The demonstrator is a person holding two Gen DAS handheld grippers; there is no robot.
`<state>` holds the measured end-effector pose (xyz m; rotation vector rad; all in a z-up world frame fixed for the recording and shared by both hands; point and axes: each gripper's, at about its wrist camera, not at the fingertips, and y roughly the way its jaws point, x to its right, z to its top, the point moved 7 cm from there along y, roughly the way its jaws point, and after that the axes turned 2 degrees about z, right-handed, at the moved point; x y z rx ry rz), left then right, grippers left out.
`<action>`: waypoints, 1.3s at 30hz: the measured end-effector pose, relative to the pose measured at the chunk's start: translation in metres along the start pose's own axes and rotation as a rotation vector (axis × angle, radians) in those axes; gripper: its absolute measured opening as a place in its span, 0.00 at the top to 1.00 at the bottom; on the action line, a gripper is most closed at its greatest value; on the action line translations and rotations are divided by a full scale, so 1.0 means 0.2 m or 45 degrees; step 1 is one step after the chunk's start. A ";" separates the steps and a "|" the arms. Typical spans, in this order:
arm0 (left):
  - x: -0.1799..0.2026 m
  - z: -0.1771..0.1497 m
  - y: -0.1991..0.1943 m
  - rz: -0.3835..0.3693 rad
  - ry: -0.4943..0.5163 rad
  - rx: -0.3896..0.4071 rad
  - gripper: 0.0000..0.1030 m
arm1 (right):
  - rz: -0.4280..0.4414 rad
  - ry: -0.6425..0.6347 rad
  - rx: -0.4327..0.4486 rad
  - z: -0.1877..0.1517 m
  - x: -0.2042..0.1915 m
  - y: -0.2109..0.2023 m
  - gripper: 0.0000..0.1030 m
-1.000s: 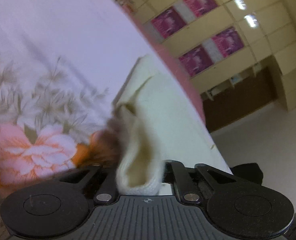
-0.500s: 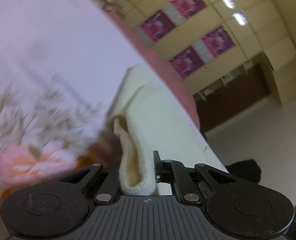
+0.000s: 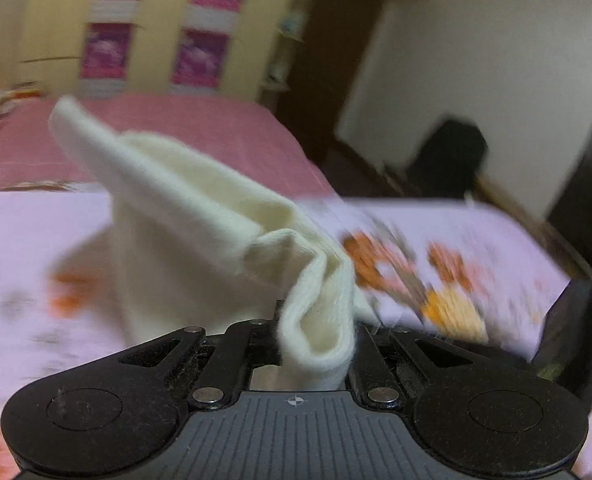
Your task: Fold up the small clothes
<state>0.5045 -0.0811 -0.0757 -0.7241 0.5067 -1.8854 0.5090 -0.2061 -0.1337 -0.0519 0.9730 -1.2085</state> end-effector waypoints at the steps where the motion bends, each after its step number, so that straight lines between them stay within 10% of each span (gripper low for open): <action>1: 0.06 -0.03 0.06 -0.020 0.023 -0.046 0.93 | 0.002 0.049 0.028 0.04 0.07 -0.06 0.88; 3: 0.21 -0.14 0.12 -0.002 0.096 -0.123 0.91 | 0.026 0.162 0.064 0.11 0.21 -0.16 0.77; 6: 0.35 -0.19 0.10 0.007 0.177 -0.131 0.14 | 0.037 0.286 0.113 0.17 0.38 -0.30 0.67; 7: 0.38 -0.17 0.02 -0.013 0.198 -0.033 0.09 | 0.031 0.298 0.121 0.18 0.41 -0.34 0.67; 13: -0.07 0.04 -0.20 0.118 0.003 0.134 0.09 | 0.050 0.263 0.093 0.18 0.46 -0.41 0.67; 19: -0.58 -0.03 -0.14 0.292 -0.212 0.028 0.11 | 0.125 0.133 -0.025 0.13 0.26 -0.23 0.67; 39: -0.66 -0.16 0.10 0.256 -0.184 -0.021 0.09 | 0.164 -0.032 -0.235 0.10 0.13 0.07 0.67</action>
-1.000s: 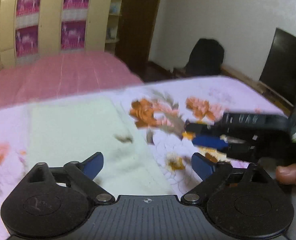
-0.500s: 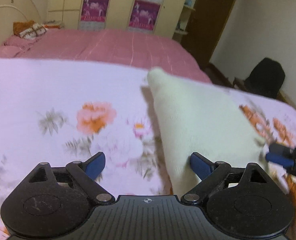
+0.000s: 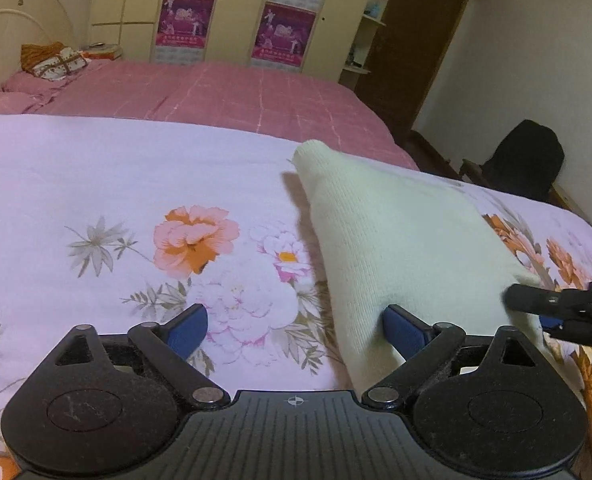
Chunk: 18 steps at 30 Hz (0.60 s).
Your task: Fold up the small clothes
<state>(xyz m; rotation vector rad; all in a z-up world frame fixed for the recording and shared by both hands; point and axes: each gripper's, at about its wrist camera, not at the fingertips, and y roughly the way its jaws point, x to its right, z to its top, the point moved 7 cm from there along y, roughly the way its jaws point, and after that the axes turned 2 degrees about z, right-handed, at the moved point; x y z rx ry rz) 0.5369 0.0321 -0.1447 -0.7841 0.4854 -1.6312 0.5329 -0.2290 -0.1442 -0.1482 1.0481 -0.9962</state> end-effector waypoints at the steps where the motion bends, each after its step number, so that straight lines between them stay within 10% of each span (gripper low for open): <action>1: 0.00 0.00 0.02 -0.007 -0.001 -0.006 0.09 | -0.021 -0.023 -0.009 0.00 -0.01 0.02 0.68; 18: 0.00 0.06 0.08 0.113 0.026 0.045 0.09 | -0.144 -0.379 0.172 0.01 -0.27 -0.21 0.87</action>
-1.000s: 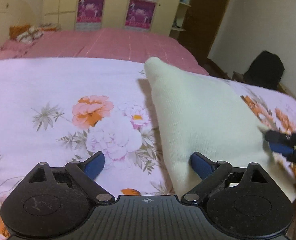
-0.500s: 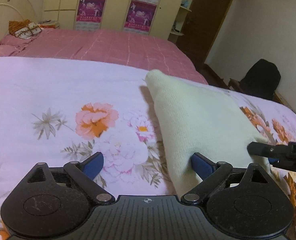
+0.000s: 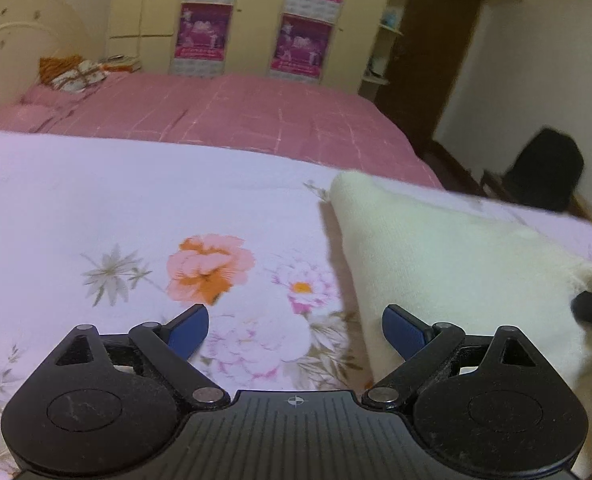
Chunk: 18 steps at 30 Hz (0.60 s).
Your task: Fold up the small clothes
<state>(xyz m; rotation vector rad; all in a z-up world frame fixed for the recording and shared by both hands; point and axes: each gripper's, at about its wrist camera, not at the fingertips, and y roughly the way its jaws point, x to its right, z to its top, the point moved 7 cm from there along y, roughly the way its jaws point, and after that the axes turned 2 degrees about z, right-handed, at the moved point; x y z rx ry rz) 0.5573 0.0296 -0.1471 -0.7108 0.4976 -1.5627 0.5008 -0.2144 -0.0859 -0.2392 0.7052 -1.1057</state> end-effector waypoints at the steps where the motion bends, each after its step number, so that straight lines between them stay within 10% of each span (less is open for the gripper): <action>1: 0.02 0.00 0.00 0.017 0.030 0.001 0.09 | -0.019 -0.009 -0.004 -0.01 0.03 0.00 0.87; 4: 0.06 0.01 0.01 0.050 0.081 -0.010 0.09 | -0.088 0.110 -0.142 -0.13 0.20 0.11 0.87; 12: 0.03 0.09 -0.07 -0.032 0.056 0.045 0.09 | 0.007 0.290 -0.030 -0.06 0.28 0.06 0.66; 18: 0.06 0.06 0.00 -0.029 0.058 -0.008 0.09 | -0.016 0.357 -0.076 0.03 0.37 0.22 0.82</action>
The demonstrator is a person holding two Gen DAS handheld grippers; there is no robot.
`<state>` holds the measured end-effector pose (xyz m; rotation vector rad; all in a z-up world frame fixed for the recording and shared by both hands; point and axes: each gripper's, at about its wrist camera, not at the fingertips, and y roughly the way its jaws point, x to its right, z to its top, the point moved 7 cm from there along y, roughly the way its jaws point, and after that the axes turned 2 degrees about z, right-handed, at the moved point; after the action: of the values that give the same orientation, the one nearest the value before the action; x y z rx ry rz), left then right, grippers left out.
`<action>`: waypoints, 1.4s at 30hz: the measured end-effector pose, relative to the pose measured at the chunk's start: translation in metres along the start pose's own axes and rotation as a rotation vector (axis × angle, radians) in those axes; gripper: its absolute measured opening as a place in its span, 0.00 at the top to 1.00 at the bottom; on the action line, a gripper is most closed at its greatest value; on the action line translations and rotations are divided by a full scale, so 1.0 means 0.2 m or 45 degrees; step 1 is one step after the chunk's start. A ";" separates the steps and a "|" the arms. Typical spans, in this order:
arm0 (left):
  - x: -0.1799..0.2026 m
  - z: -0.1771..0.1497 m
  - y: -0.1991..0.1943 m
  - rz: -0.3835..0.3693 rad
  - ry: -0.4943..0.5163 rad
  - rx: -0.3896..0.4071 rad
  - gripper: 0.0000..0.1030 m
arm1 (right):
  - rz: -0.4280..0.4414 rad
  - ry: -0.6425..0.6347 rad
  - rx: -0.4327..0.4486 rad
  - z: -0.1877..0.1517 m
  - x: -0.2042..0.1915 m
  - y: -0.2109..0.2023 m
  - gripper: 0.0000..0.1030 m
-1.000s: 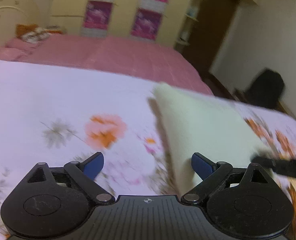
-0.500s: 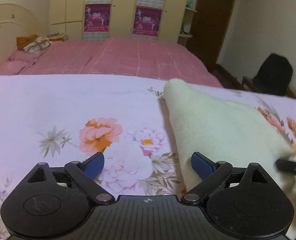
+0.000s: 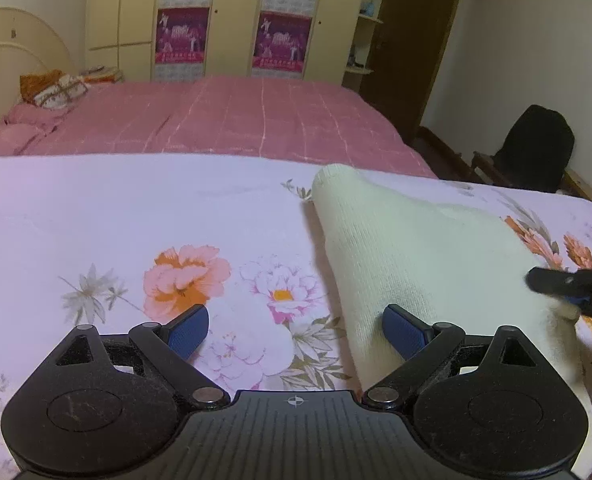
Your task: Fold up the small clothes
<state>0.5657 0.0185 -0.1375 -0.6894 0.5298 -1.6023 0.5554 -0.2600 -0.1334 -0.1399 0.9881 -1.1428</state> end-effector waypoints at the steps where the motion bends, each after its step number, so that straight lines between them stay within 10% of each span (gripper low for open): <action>1: 0.00 0.01 0.00 -0.011 -0.007 -0.006 0.09 | -0.025 -0.045 -0.021 0.00 -0.01 0.03 0.86; 6: 0.07 0.02 0.00 -0.056 0.034 -0.016 0.09 | -0.074 -0.296 0.021 0.06 -0.10 0.00 0.90; 24: 0.15 -0.12 -0.20 -0.078 0.189 -0.034 0.09 | -0.004 -0.093 -0.078 -0.17 -0.02 -0.29 0.75; 37: 0.08 -0.30 -0.34 -0.014 0.234 -0.052 0.09 | -0.077 -0.153 -0.144 -0.40 -0.03 -0.32 0.94; 42: 0.08 -0.36 -0.45 -0.053 0.222 -0.025 0.09 | -0.114 -0.184 0.024 -0.32 -0.07 -0.45 0.77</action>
<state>0.4503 0.0127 -0.1261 -0.5815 0.6632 -1.7083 0.4467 -0.2655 -0.1119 -0.2505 0.8493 -1.2061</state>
